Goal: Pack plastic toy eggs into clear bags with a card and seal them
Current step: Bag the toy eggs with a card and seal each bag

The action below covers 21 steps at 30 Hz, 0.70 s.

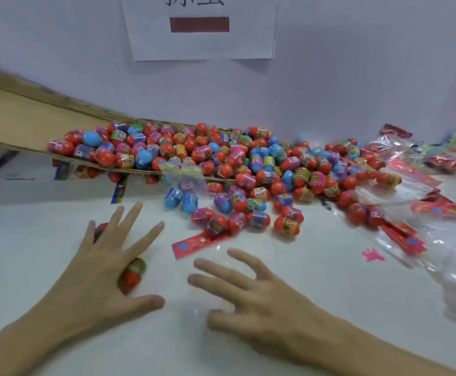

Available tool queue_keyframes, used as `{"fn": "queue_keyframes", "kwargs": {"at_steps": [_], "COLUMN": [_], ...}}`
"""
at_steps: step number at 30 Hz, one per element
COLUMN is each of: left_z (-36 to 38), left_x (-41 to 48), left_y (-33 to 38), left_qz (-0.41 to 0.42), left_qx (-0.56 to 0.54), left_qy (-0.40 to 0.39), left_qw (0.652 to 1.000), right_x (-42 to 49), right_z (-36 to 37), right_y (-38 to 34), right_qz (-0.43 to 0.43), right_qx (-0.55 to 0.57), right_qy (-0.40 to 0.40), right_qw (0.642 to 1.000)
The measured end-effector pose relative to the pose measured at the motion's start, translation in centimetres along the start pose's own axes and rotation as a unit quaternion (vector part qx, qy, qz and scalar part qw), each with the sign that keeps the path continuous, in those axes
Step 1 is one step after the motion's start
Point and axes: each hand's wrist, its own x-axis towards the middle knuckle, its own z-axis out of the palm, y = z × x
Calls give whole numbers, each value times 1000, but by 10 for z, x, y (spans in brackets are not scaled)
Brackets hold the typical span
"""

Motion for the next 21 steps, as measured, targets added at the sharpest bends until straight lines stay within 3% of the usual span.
{"fn": "queue_keyframes", "kwargs": {"at_steps": [3, 7, 11, 15, 18, 21], "left_z": [9, 20, 35, 41, 39, 30], "left_x": [48, 124, 171, 211, 237, 267], "left_y": [21, 55, 82, 102, 124, 145], "left_qz": [64, 124, 160, 234, 246, 210], "left_qx": [-8, -20, 22, 48, 115, 112], "left_qy": [-1, 4, 119, 241, 262, 297], "left_qw": [998, 992, 980, 941, 926, 925], "right_x": [-4, -22, -34, -24, 1, 17], "right_z": [9, 23, 35, 36, 26, 12], "right_y": [72, 161, 228, 284, 317, 333], "right_qz": [61, 80, 67, 83, 153, 276], "right_qx": [8, -59, -123, -171, -189, -97], "right_qy": [13, -9, 14, 108, 116, 83], "right_qw": [998, 995, 990, 976, 963, 953]}}
